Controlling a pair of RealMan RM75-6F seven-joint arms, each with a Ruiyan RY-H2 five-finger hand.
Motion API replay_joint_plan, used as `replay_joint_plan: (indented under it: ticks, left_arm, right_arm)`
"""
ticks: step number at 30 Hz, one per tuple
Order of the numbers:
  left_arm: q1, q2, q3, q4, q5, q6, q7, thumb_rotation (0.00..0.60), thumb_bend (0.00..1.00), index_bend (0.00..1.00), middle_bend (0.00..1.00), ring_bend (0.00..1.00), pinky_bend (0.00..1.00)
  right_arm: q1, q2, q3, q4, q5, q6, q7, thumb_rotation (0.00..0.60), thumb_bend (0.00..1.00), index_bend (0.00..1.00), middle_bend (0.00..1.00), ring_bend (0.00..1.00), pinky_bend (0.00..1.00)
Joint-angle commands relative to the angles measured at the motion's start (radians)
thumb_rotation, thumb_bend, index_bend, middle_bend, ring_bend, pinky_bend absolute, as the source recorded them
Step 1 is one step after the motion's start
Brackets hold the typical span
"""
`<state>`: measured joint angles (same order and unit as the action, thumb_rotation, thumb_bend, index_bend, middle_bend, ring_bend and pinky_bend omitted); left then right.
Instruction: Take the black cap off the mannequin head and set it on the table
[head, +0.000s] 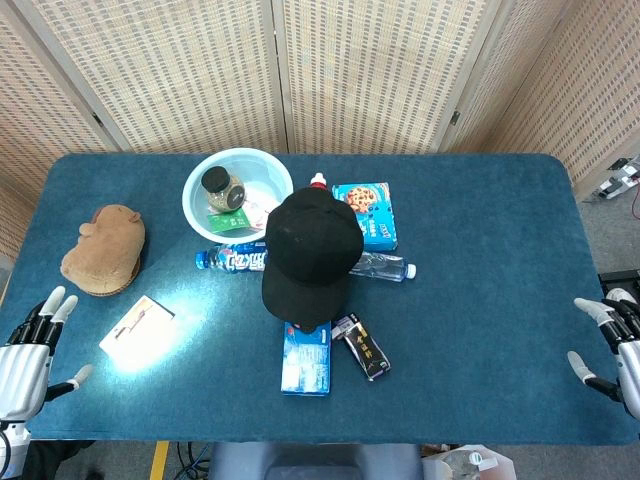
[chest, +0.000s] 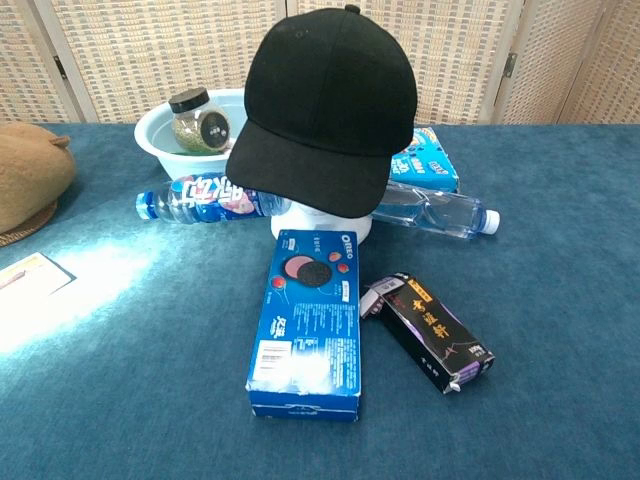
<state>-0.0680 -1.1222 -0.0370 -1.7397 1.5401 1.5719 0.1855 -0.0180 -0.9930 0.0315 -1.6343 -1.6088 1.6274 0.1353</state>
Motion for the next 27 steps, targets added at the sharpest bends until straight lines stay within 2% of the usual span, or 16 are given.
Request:
replay_joint_plan:
  ticks: [1, 9, 14, 27]
  left_arm:
    - [-0.004, -0.005, 0.003, 0.005, 0.008, -0.006, -0.002, 0.6, 0.13, 0.08, 0.0, 0.08, 0.22]
    - [-0.031, -0.01, 0.003, 0.016, 0.065, -0.021, -0.031, 0.6, 0.13, 0.11, 0.0, 0.11, 0.22]
    - [-0.069, -0.03, -0.003, 0.051, 0.129, -0.031, -0.076, 0.6, 0.13, 0.16, 0.06, 0.15, 0.22]
    - [-0.236, -0.099, -0.022, 0.072, 0.248, -0.171, -0.087, 0.6, 0.13, 0.2, 0.13, 0.21, 0.24]
  right_arm:
    - [0.0, 0.0, 0.0, -0.001, 0.0, -0.001, -0.001, 0.6, 0.31, 0.22, 0.27, 0.17, 0.16]
    - [0.0, 0.013, 0.005, -0.012, -0.004, 0.008, -0.007, 0.6, 0.31, 0.22, 0.27, 0.17, 0.16]
    - [-0.003, 0.018, 0.008, -0.013, -0.005, 0.015, -0.002, 0.6, 0.31, 0.22, 0.27, 0.17, 0.16]
    - [-0.01, 0.018, 0.004, -0.007, -0.003, 0.016, 0.004, 0.6, 0.31, 0.22, 0.27, 0.17, 0.16]
